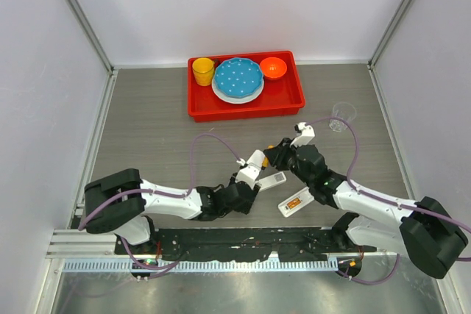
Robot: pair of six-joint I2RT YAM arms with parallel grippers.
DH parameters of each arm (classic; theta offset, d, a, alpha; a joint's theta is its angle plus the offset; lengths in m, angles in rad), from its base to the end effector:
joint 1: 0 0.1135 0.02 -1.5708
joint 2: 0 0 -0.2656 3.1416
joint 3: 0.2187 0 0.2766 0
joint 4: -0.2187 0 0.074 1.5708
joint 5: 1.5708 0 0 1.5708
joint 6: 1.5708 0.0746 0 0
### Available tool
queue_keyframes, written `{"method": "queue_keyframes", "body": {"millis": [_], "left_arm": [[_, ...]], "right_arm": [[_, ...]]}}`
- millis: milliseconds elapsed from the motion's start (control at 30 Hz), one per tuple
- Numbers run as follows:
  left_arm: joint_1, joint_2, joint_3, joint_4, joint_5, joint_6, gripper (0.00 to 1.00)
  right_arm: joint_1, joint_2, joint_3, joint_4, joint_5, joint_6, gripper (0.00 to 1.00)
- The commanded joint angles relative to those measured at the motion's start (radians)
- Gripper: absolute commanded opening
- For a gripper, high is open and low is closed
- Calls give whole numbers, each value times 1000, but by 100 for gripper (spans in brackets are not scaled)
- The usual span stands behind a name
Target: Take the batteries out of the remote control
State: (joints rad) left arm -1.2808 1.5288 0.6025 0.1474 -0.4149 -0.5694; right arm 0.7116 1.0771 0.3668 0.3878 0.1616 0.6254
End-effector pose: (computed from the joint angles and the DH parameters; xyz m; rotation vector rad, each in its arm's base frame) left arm 0.1204 -0.2983 0.0991 0.6131 2.2330 -0.4780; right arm 0.2184 0.1725 0.1700 0.0297 1.9611 0.7496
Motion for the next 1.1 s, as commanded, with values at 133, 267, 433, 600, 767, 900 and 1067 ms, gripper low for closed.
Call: {"method": "queue_keyframes", "body": {"millis": [133, 267, 433, 600, 767, 900, 1067], "left_arm": [[14, 19, 29, -91, 21, 46, 77], [54, 31, 37, -78, 66, 74, 79], [89, 51, 36, -22, 114, 97, 79], [98, 76, 60, -19, 165, 118, 79], [97, 94, 75, -28, 246, 118, 76], [95, 79, 37, -12, 286, 83, 74], [86, 50, -15, -2, 274, 51, 68]], "right_arm": [[5, -101, -3, -38, 44, -23, 1], [5, -129, -2, -67, 53, -26, 1], [5, -140, -5, -79, 55, -24, 1], [5, -146, -3, -93, 47, -23, 1], [5, -149, 3, -113, 53, -29, 2], [5, -152, 4, -115, 56, -24, 1], [5, -128, 3, -98, 44, -23, 1]]}}
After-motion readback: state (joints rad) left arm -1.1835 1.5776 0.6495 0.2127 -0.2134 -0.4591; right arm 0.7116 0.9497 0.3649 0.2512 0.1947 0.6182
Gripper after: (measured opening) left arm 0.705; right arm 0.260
